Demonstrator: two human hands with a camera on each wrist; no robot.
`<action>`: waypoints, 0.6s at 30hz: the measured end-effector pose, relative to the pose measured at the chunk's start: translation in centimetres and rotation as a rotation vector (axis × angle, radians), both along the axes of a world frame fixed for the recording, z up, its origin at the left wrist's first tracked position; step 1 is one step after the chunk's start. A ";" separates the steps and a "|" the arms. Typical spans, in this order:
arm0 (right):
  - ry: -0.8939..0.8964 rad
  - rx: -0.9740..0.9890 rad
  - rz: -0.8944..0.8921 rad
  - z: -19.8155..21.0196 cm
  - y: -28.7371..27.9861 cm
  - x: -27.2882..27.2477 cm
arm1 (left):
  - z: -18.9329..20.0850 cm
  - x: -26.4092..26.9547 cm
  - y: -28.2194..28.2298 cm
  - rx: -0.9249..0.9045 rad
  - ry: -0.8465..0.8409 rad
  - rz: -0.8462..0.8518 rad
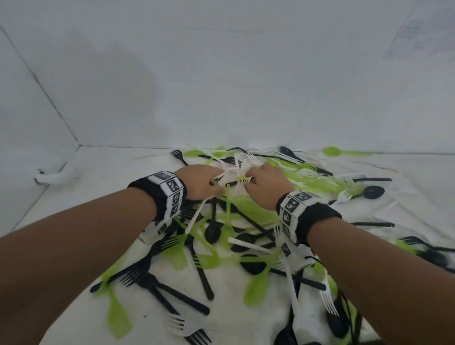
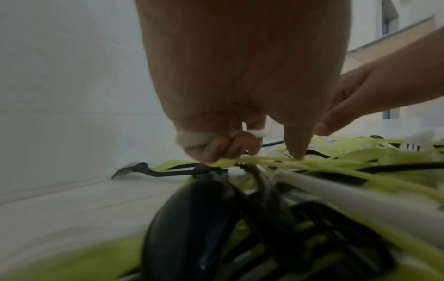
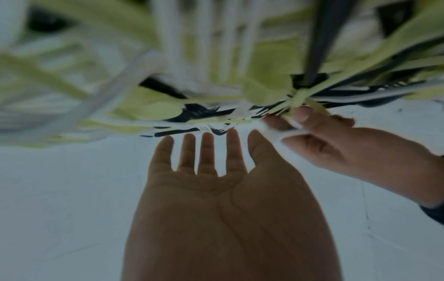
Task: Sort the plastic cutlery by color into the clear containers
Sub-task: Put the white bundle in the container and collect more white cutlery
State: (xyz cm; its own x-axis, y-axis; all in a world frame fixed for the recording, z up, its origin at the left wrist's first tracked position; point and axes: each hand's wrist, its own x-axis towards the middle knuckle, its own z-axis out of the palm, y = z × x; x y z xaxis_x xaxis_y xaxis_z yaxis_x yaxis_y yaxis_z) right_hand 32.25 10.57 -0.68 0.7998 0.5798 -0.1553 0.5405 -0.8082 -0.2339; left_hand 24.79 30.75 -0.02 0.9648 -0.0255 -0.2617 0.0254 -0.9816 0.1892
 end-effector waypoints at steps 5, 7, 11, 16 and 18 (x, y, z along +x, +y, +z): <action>0.106 -0.043 0.037 -1.1 -1.0 2.3 | -0.4 -0.3 0.3 0.010 0.062 -0.027; 0.070 -0.028 0.003 -1.0 -0.8 2.6 | -0.2 -0.1 1.0 -0.071 0.017 0.015; -0.040 0.010 0.011 0.1 0.2 3.3 | 0.4 1.8 1.6 -0.121 -0.218 0.110; -0.014 0.018 0.175 0.4 3.1 4.1 | 0.9 1.9 3.1 -0.200 -0.210 0.338; -0.012 -0.020 0.241 0.1 5.0 4.2 | 0.7 0.8 3.8 -0.224 -0.204 0.379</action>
State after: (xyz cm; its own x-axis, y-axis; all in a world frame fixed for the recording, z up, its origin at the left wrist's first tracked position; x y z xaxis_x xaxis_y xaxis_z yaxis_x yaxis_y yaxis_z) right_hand 36.49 15.61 -0.60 0.6402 0.7514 -0.1599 0.7212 -0.6595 -0.2118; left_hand 25.59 34.60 0.68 0.9481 0.3037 -0.0944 0.3137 -0.8450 0.4331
